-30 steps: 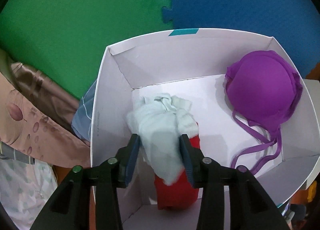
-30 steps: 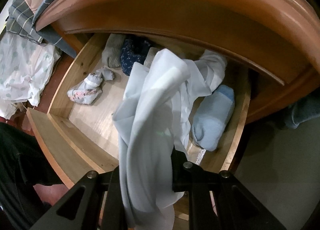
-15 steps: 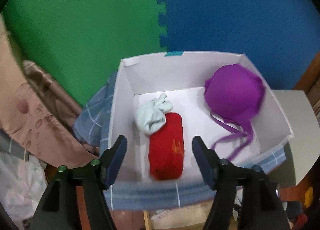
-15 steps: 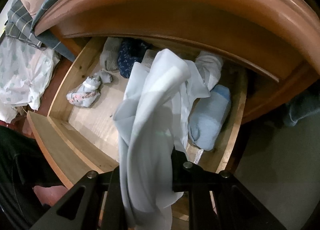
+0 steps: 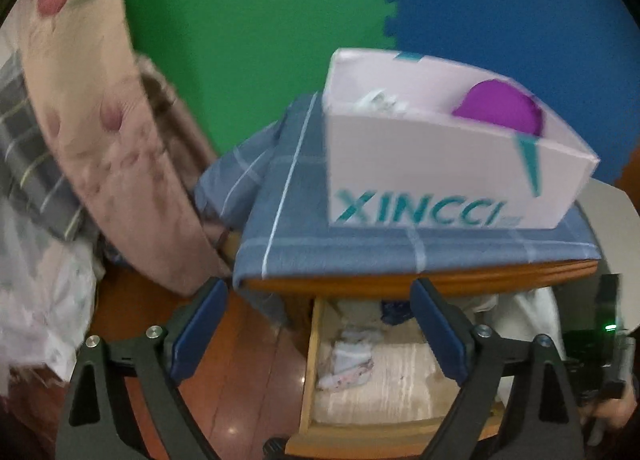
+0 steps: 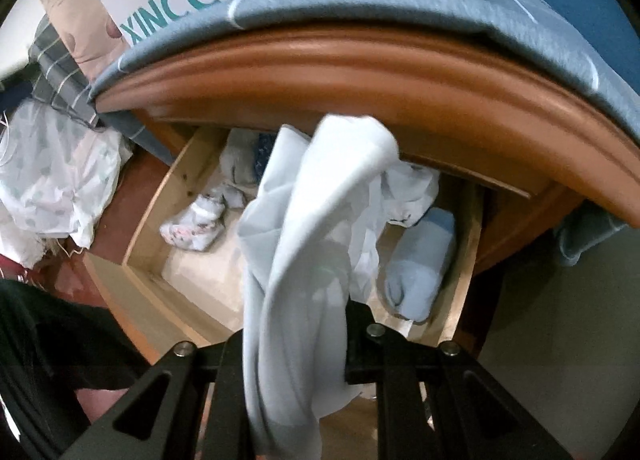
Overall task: Take underwear out of drawer
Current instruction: 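Carry the white cloth with the right tool into the white box and release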
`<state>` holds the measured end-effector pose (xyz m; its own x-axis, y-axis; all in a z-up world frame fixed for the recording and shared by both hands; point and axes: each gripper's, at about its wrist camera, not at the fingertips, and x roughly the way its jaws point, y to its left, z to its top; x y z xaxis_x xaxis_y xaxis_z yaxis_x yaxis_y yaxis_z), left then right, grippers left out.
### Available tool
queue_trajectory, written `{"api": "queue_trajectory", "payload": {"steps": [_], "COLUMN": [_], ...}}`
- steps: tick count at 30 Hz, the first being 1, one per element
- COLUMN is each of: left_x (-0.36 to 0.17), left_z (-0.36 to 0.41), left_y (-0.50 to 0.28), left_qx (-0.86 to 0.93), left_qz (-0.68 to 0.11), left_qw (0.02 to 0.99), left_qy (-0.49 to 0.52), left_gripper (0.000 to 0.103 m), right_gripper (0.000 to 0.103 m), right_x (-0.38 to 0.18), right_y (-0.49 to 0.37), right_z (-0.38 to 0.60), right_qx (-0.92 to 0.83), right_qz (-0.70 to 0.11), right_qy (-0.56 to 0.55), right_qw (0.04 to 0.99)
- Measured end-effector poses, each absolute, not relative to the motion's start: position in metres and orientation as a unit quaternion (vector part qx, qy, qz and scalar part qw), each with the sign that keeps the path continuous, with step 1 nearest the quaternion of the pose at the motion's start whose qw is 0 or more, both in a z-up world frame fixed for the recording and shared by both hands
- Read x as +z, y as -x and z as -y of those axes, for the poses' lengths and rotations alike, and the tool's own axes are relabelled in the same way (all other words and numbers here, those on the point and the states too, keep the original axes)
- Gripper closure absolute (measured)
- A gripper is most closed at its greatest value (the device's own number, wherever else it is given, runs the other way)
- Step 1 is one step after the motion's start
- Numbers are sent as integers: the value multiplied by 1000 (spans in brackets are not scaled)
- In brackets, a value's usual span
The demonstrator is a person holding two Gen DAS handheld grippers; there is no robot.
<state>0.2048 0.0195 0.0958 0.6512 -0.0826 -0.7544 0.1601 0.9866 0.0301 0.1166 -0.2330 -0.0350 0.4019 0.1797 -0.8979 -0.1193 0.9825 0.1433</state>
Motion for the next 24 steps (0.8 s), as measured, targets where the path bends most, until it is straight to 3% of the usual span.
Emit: {"api": "queue_trajectory", "payload": {"steps": [8, 13, 24], "left_x": [54, 55, 58], "left_z": [-37, -48, -34], "left_y": [-210, -209, -206], "left_qx": [-26, -45, -41], "left_qz": [-446, -457, -445], "left_qw": [891, 888, 893], "left_qy": [-78, -29, -56], "left_gripper": [12, 11, 8], "right_gripper": [88, 88, 88], "right_x": [4, 38, 108], "right_y": [-104, -93, -60], "right_z": [204, 194, 172], "right_qx": [90, 103, 129], "right_qz": [-533, -523, -489], "right_qy": [12, 8, 18], "right_qw": [842, 846, 862]}}
